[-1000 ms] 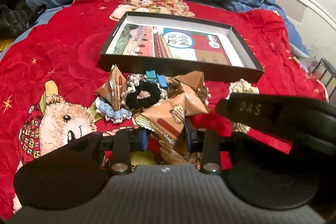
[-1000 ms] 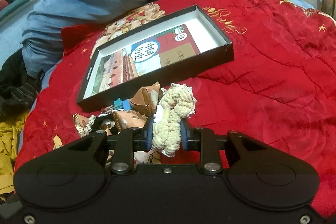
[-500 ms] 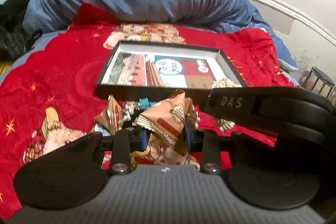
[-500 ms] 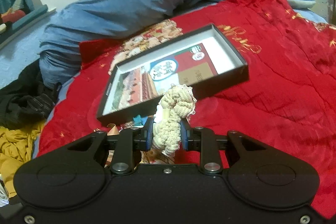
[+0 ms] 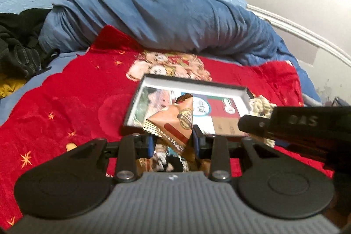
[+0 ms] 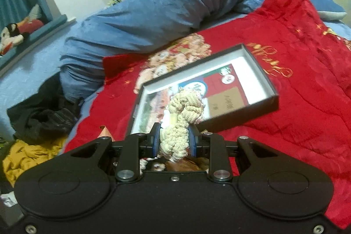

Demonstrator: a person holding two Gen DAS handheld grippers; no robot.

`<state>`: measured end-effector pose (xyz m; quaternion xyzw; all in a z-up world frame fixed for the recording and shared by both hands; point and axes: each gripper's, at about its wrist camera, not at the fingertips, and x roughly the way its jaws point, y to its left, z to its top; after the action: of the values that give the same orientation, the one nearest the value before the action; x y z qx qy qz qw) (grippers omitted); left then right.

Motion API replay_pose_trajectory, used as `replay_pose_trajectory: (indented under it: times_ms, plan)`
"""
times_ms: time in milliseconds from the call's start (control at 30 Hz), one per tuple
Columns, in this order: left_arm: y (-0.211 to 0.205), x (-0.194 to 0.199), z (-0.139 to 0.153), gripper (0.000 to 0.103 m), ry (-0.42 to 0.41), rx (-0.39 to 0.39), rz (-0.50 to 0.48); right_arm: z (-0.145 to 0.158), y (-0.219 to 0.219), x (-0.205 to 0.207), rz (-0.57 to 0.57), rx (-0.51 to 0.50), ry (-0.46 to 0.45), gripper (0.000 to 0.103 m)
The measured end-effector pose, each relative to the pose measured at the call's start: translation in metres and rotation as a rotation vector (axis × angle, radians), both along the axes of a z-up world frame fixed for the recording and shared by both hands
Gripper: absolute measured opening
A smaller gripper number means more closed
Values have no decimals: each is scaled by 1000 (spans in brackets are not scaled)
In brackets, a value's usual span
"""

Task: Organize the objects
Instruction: 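Lift the cream scrunchie and brown candy and carry both over the box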

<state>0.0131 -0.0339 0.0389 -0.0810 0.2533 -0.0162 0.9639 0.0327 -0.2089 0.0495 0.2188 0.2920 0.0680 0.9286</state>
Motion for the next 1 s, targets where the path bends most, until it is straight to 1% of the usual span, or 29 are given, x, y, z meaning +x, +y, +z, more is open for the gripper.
replay_pose_trajectory:
  times_ms: [67, 233, 300, 400, 533, 600, 667, 733, 833, 900, 1000]
  plan:
    - [5, 3, 5, 37, -14, -7, 10, 9, 1, 4, 14, -1, -19, 25]
    - [13, 10, 25, 37, -68, 13, 28, 31, 4, 14, 37, 12, -65, 25]
    - [18, 14, 34, 37, -91, 13, 38, 43, 8, 20, 52, -3, -88, 25]
    - [28, 24, 49, 37, -117, -2, 72, 58, 15, 26, 70, -29, -121, 25]
    - [40, 39, 68, 37, -146, -33, 109, 82, 20, 40, 82, -27, -177, 25]
    - [45, 45, 78, 37, -175, -46, 121, 89, 22, 44, 85, -34, -196, 25]
    - [49, 51, 85, 37, -203, -40, 134, 95, 24, 52, 91, -27, -210, 25]
    - [53, 57, 91, 37, -230, -37, 152, 96, 23, 59, 83, -15, -212, 25]
    - [65, 69, 95, 37, -239, -66, 170, 94, 20, 72, 75, 7, -207, 25]
    - [74, 75, 92, 37, -237, -81, 187, 93, 19, 82, 73, 9, -203, 25]
    - [87, 83, 79, 37, -235, -88, 197, 87, 21, 96, 77, -6, -199, 25]
